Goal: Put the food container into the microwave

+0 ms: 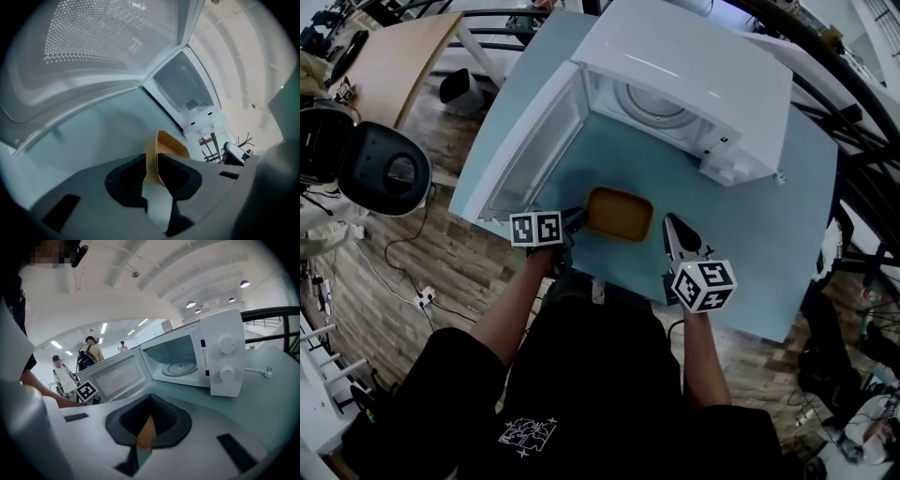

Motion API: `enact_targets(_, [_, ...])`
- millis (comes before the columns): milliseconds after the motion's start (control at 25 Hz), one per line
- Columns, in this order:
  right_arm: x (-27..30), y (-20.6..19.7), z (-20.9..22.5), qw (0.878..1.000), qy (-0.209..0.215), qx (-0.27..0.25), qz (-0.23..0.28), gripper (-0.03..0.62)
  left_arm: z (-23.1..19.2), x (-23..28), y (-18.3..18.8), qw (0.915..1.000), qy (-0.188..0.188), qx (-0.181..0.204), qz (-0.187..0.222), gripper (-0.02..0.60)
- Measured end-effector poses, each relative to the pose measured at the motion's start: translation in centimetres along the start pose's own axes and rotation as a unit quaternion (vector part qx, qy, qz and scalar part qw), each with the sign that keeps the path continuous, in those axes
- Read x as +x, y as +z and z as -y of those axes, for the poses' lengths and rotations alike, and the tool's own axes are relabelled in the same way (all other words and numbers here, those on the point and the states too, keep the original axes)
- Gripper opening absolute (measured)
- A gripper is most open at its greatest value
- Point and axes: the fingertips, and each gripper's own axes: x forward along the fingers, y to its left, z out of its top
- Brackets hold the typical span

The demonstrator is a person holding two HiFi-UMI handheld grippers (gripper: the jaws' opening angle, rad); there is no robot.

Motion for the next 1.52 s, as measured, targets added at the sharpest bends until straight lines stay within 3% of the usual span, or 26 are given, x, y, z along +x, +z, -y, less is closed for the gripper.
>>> enact_targets(360, [0.1, -0.1, 0.4, 1.0, 0.0, 0.001, 0.0, 0.005, 0.3, 0.4, -0.1, 0.9999, -0.005, -0.003, -0.009, 0.047])
enact_targets(760, [0.0, 0.2, 0.4, 1.0, 0.001, -0.002, 0.004, 0.005, 0.3, -0.3, 0.6, 0.9994, 0.031, -0.006, 0.011, 0.026])
enact_targets(1000, [-0.2, 0.5, 0.3, 1.0, 0.003, -0.002, 0.009, 0.005, 0.6, -0.5, 2.1, 0.9973, 0.061, -0.003, 0.04, 0.026])
enact_targets(1520, [2.1, 3.6, -0.3, 0.999, 0.012, -0.001, 0.031, 0.005, 3.9, 2.1, 6.5, 0.9926, 0.077, -0.018, 0.092, 0.026])
